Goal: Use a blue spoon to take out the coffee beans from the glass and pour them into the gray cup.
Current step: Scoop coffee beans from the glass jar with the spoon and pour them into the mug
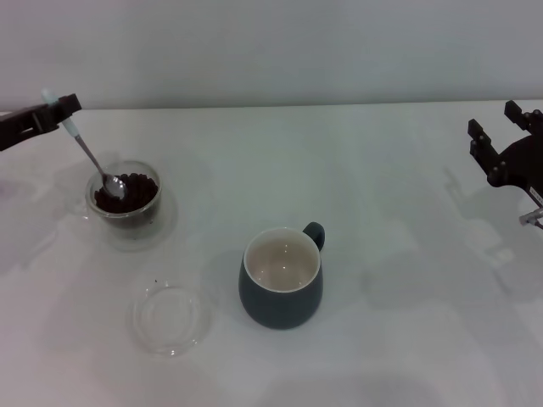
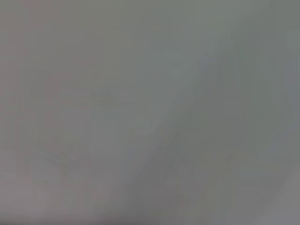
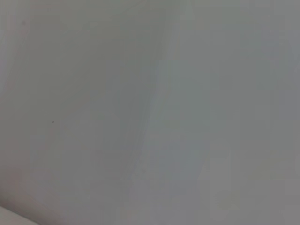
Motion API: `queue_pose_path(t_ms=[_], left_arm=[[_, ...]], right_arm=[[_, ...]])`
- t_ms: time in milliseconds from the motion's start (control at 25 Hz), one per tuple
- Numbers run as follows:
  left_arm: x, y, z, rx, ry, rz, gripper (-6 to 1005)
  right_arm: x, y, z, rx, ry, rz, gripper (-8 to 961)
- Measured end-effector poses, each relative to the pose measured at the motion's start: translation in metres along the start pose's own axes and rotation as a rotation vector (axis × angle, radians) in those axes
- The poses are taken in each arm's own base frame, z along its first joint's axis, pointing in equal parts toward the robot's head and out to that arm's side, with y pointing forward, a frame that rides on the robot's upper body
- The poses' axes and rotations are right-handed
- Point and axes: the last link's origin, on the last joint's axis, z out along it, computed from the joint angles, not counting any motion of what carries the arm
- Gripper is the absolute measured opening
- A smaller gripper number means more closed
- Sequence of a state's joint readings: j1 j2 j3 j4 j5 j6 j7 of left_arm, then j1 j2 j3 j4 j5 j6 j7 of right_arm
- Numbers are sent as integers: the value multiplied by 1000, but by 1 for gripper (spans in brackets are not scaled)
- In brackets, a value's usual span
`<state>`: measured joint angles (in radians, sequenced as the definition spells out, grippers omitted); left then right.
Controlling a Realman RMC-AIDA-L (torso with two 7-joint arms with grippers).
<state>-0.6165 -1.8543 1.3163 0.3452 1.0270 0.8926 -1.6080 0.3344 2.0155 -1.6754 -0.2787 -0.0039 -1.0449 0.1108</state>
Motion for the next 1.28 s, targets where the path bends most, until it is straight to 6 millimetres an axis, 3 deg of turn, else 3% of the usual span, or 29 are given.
queue_pose_path(t_ms=[640, 1280], left_arm=[[-12, 5, 6, 1, -27, -6, 128], [-17, 13, 8, -34, -29, -117, 128]], right_arm=[[1, -1, 0, 2, 4, 12, 562], [2, -1, -1, 6, 11, 13, 560]])
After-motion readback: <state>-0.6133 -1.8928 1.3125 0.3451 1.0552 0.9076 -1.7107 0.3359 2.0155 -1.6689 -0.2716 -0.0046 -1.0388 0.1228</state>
